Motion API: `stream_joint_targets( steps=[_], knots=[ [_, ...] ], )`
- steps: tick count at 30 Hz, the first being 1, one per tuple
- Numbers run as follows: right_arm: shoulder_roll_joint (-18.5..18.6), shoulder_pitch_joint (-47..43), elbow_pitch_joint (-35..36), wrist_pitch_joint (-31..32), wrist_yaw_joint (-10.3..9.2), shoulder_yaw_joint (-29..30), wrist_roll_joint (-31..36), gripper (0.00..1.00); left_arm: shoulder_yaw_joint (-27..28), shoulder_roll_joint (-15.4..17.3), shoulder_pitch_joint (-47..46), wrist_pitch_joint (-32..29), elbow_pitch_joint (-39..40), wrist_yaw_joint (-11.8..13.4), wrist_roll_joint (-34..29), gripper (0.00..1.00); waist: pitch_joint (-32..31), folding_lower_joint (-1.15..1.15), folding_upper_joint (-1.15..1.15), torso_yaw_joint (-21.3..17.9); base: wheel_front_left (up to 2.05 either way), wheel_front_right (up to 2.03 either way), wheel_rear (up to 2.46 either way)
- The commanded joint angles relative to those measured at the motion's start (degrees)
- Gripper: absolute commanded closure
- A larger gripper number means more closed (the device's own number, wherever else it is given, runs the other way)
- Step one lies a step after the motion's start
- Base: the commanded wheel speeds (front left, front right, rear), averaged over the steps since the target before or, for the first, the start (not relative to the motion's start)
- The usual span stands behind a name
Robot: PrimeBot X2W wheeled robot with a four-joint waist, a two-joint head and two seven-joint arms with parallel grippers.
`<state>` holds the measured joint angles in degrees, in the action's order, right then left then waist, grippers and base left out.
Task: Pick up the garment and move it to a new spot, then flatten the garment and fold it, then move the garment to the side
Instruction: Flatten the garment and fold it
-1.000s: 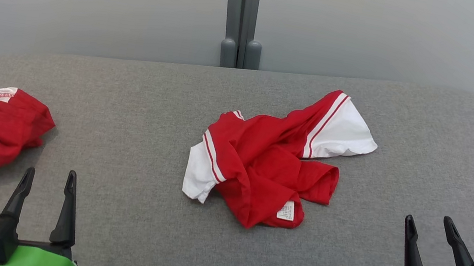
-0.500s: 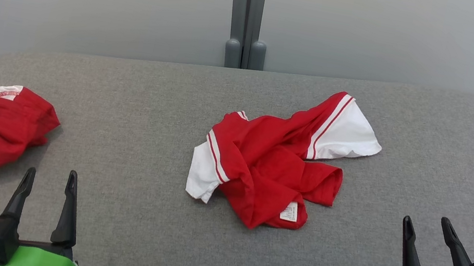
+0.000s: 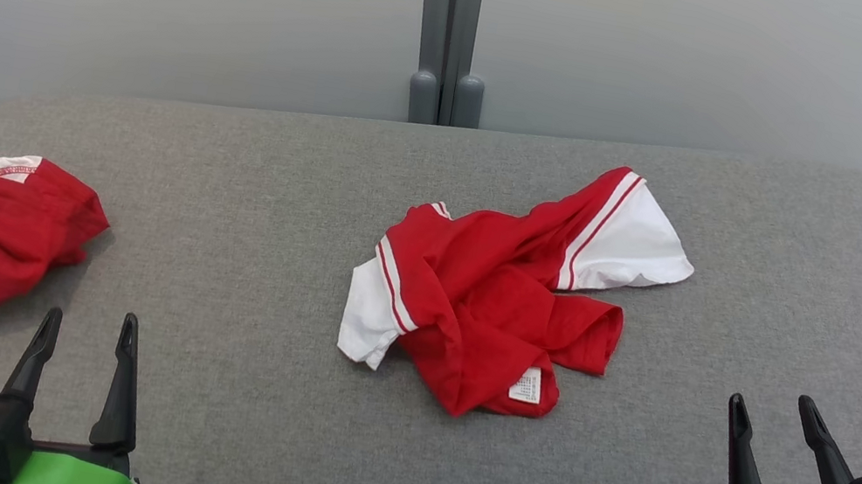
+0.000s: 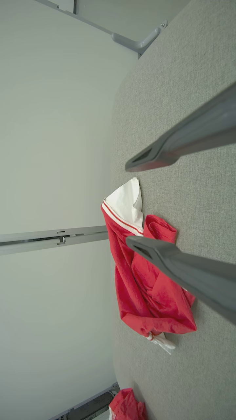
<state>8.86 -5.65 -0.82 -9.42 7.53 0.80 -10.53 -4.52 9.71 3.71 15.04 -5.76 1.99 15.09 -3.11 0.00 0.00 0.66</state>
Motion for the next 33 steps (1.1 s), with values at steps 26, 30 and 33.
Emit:
stream_joint_targets(
  steps=[26,30,33],
  knots=[
    [1.0,1.3,0.3,0.2,-0.08,-0.8,-0.6,0.0,-2.3,0.6,-10.1,-0.5,-6.1,-2.0,-1.3,0.0,3.0,0.0,0.0,-3.3,0.0,0.0,0.0],
    [1.9,2.1,0.4,0.1,-0.08,-0.7,-1.3,0.0,-3.8,0.9,-16.7,-1.5,-8.9,-3.1,-2.4,0.0,5.4,0.0,0.0,-5.4,0.0,0.0,0.0],
    [2.5,3.2,0.5,-0.4,-0.08,-0.6,-1.9,0.0,-4.9,1.0,-22.2,-2.1,-11.6,-4.0,-3.1,0.0,8.0,0.0,0.0,-7.3,0.0,0.0,0.0]
  ],
)
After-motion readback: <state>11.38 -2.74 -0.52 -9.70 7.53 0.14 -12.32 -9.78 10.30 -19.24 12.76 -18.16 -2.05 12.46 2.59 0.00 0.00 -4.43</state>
